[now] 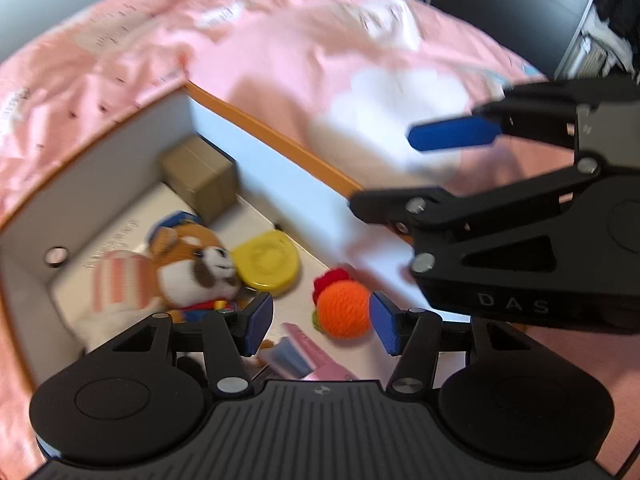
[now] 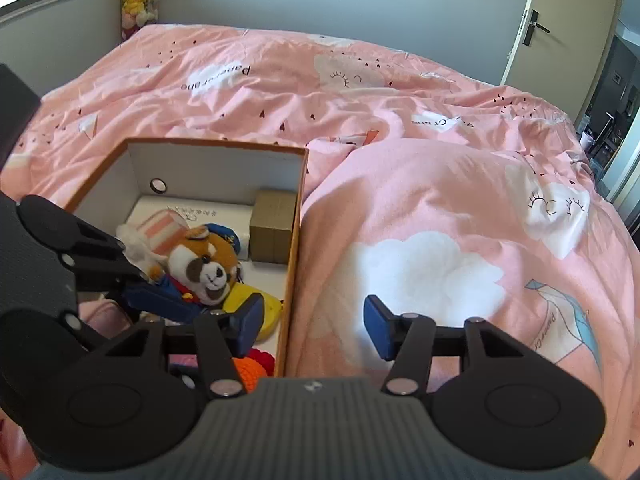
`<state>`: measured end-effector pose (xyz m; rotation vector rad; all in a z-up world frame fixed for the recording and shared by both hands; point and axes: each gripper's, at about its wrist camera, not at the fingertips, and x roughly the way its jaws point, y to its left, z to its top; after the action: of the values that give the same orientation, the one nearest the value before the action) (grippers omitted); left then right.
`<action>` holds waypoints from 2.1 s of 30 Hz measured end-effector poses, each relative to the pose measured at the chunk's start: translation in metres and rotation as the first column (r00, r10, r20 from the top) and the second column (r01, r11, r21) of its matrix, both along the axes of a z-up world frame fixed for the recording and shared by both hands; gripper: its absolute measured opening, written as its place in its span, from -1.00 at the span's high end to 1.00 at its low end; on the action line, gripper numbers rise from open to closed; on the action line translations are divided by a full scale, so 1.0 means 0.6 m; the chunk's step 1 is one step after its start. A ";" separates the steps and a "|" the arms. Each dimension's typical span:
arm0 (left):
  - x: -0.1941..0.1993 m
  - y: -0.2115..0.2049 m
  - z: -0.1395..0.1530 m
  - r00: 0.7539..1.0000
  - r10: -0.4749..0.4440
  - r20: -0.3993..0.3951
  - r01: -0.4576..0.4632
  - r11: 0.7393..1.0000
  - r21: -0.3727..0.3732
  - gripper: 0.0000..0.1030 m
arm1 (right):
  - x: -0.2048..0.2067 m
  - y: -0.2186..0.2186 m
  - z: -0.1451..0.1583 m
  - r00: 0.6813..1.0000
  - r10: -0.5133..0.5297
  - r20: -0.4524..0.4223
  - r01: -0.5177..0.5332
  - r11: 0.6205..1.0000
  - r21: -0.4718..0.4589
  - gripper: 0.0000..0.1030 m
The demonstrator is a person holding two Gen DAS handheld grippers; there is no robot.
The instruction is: Organize objects
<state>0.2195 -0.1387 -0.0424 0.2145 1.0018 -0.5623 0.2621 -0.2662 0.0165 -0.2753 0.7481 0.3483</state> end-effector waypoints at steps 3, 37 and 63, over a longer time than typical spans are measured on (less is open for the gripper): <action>-0.030 0.032 0.042 0.995 0.056 0.082 -0.053 0.998 -0.033 -0.26 | -0.020 -0.004 0.022 1.000 -0.021 0.018 0.020 0.999 0.037 -0.20; -0.263 0.177 0.068 0.788 0.520 0.331 -0.496 0.854 -0.158 -0.82 | -0.282 0.062 0.021 0.983 -0.071 0.169 0.023 0.962 0.270 -0.49; -0.275 0.175 0.022 0.786 0.556 0.271 -0.548 0.829 -0.113 -0.82 | -0.293 0.072 -0.038 0.974 -0.082 0.210 0.041 0.980 0.194 -0.58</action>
<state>0.0547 -0.0339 -0.0290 -0.0307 0.7141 0.0026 0.0864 -0.2229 -0.0066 -0.1079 0.5028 0.3215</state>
